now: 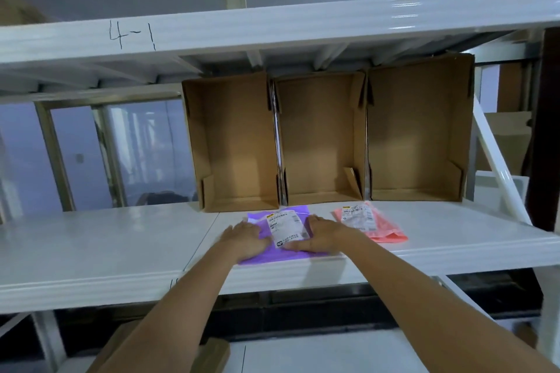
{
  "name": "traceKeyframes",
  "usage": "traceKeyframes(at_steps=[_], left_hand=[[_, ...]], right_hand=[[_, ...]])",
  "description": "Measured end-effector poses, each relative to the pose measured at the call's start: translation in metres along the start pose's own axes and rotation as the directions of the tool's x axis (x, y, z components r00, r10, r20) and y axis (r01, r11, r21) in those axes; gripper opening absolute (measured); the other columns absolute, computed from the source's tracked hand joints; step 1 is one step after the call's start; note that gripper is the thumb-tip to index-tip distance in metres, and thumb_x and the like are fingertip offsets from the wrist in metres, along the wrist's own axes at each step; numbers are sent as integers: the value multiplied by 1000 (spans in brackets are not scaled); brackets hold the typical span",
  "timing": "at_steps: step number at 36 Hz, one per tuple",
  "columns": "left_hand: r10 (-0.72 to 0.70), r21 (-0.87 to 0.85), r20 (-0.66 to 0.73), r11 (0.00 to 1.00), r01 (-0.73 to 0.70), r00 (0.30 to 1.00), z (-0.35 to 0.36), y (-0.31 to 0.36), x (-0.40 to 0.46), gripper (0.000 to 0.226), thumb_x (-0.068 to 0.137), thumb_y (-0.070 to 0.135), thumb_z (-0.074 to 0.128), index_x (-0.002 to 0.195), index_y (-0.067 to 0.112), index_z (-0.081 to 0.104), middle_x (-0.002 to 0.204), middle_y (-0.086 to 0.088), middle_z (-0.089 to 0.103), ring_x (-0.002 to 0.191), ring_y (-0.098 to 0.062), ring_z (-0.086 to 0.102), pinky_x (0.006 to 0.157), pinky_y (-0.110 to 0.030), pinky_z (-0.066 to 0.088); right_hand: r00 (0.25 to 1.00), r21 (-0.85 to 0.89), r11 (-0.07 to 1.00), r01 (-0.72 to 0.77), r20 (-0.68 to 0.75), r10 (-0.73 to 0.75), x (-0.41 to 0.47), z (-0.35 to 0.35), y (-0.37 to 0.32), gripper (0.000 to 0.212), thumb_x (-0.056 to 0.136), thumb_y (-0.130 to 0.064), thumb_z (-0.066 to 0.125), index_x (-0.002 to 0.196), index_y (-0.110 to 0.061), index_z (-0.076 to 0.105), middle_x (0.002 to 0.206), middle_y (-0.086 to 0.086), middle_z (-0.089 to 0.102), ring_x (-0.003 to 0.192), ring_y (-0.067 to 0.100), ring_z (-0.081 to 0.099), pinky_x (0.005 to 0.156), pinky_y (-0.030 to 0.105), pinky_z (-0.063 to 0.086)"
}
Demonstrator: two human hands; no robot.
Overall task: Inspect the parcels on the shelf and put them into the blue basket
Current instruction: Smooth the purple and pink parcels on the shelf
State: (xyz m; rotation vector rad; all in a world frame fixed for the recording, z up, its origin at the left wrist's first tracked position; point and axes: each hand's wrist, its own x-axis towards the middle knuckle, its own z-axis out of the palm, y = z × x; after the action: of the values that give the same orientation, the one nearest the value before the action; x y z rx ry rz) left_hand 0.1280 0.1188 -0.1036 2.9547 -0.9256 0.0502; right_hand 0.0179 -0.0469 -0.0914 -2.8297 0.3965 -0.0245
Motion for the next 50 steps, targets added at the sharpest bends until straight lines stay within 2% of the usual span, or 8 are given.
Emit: traceKeyframes(at_steps=[5, 9, 15, 23, 28, 36, 43, 50], left_hand=[[-85, -280, -252, 960, 11, 964, 0, 16, 17, 38, 99, 36, 33, 122, 14, 53, 129, -13, 55, 119, -29, 49, 97, -37, 43], [-89, -277, -257, 961, 15, 962, 9, 31, 29, 39, 102, 29, 29, 131, 9, 46, 136, -14, 49, 125, -29, 45, 100, -36, 37], [-2, -172, -79, 985, -12, 997, 17, 33, 36, 58, 102, 32, 26, 153, 11, 10, 161, -7, 12, 145, -23, 21, 116, -36, 21], [45, -119, 1, 992, -44, 999, 18, 31, 36, 63, 101, 39, 19, 153, 16, -8, 161, 0, -14, 149, -17, -2, 121, -39, 7], [30, -146, 20, 989, -27, 999, 18, 29, 38, 60, 101, 40, 18, 154, 18, -1, 162, 1, -5, 149, -16, 1, 121, -38, 5], [36, -147, 18, 989, -33, 999, 8, 34, 30, 52, 98, 36, 32, 148, 24, 26, 154, -3, 31, 140, -21, 29, 114, -38, 26], [38, -151, 0, 988, -37, 999, 7, 37, 29, 49, 98, 38, 30, 145, 27, 31, 150, -5, 36, 137, -24, 34, 114, -43, 27], [-109, -131, 8, 985, 109, 994, 21, 31, 43, 67, 89, 44, 31, 151, 20, 23, 159, 0, 19, 146, -18, 16, 117, -41, 19]], right_hand=[[966, 8, 998, -55, -251, 56, 13, 1, -4, 78, 88, -75, 35, 132, -13, 51, 137, 8, 51, 124, 28, 48, 104, 43, 36], [928, -12, 1000, -25, -372, 18, 32, 13, -12, 53, 100, -47, 29, 133, -11, 50, 135, 12, 50, 123, 28, 49, 100, 38, 39], [953, 1, 998, 57, -299, -54, 56, 30, -16, 55, 101, -42, 28, 145, -13, 40, 153, 8, 35, 140, 22, 34, 112, 35, 30], [934, -153, 980, 128, -315, -171, 59, 36, -16, 56, 104, -37, 20, 153, -11, 26, 161, 7, 22, 148, 20, 19, 119, 32, 18], [925, -176, 972, 154, -321, -204, 63, 39, -14, 52, 104, -34, 22, 149, -14, 37, 157, 7, 31, 146, 21, 25, 119, 31, 18], [976, -58, 996, 74, -203, -85, 68, 28, -18, 52, 100, -41, 25, 140, -16, 46, 145, 10, 45, 133, 27, 40, 109, 40, 35], [978, 40, 998, 41, -206, -32, 68, 27, -18, 54, 96, -49, 25, 136, -21, 47, 140, 10, 48, 129, 28, 42, 104, 41, 37], [966, 62, 990, -126, -218, 136, 64, 31, -17, 75, 90, -67, 22, 142, -17, 41, 141, 11, 48, 127, 29, 47, 97, 40, 41]])
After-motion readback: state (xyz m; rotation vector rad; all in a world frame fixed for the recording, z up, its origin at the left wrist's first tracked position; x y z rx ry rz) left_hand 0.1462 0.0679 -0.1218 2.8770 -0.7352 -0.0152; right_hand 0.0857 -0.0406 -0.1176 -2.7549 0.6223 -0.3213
